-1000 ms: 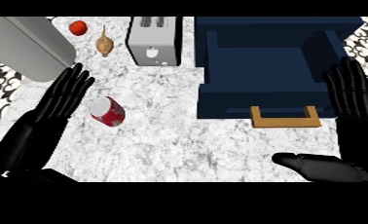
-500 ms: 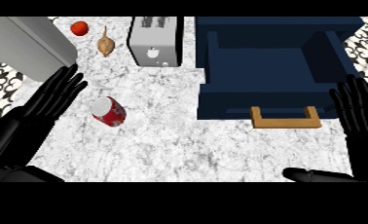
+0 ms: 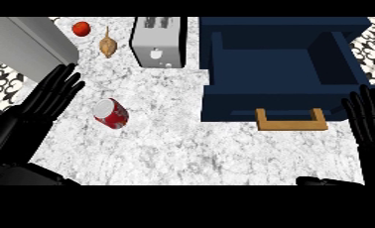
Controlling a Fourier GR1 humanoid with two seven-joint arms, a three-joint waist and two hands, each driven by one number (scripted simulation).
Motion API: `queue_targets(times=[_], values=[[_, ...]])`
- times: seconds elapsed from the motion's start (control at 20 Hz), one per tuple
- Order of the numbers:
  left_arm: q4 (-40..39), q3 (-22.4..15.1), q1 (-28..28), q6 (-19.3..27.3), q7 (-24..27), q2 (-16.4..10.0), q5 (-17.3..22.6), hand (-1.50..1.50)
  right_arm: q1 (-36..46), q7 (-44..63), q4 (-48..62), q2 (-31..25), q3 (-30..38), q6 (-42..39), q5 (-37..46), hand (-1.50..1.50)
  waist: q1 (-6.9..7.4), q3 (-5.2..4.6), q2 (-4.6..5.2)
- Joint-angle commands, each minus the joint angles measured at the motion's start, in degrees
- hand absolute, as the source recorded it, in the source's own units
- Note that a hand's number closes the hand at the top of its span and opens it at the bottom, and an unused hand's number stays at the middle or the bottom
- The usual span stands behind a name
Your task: Pick up the can, place it into the drawer and close the drawer
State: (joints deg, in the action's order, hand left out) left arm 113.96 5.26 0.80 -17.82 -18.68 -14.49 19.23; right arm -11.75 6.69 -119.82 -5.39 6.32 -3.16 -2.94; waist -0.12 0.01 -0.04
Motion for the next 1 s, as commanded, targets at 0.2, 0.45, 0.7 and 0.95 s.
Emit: queue_targets(times=[0.2, 0.45, 0.7, 0.95], values=[[-8.09, 1.26, 0.93, -2.88, 6.33, 2.0, -4.39, -1.5, -2.43, -1.22, -1.0, -0.04, 3.19, -2.8, -2.04, -1.5, -0.11, -0.01, 0.0], [-16.66, 1.94, 3.75, -4.06, 10.24, 2.01, -7.2, -1.5, -3.63, -1.61, -1.62, -1.94, 6.51, -5.93, -4.88, -1.5, -0.28, -0.02, 0.03], [-19.57, 1.4, 3.77, -4.18, 14.19, 3.34, -10.64, -1.5, -1.99, -4.35, 2.83, 1.12, 4.61, -5.28, -1.36, -1.5, -0.05, -0.01, 0.02], [-23.86, 3.74, 3.94, -4.61, 17.77, 2.7, -11.12, -1.5, -4.06, -4.84, 1.14, -0.23, 7.97, -7.65, -3.87, -1.5, -0.12, -0.01, 0.01]])
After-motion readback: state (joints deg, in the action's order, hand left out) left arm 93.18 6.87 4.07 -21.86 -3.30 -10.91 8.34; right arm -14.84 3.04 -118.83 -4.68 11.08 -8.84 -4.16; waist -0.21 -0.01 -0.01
